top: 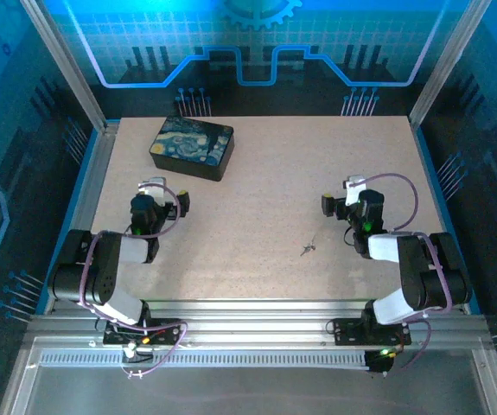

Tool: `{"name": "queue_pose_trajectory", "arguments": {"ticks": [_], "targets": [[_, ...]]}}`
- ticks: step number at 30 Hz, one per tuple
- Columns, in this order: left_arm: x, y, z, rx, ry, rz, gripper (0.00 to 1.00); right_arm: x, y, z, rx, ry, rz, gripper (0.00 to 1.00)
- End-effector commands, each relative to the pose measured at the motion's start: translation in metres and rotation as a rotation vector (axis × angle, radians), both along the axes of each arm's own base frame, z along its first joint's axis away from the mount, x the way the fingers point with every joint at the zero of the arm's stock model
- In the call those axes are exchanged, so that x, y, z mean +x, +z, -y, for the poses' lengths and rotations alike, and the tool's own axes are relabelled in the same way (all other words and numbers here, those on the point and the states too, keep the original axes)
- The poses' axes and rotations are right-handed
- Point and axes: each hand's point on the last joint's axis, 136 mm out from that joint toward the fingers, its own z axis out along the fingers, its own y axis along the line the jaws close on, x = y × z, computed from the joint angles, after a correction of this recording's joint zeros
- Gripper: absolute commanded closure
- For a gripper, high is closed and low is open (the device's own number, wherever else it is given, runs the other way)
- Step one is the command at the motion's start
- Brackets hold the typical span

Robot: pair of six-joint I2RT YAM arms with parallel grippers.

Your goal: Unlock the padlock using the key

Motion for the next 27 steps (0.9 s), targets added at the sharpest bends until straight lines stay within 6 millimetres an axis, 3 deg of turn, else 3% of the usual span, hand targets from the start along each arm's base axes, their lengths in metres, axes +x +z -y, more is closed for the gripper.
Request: {"name": "queue_pose_trajectory", "arguments": {"ticks": [1,27], "targets": [[0.0047,0.0038,0.0012,0.008,-0.017,0.011,0.01,0.0051,0.0081,0.0005,-0.017,0.002,0.034,0.0],[0.0044,0.004,-0.0011,-0.037,-0.034,0.008,0.01,0.0048,0.0074,0.0007,-0.013,0.006,0.031,0.0]]}}
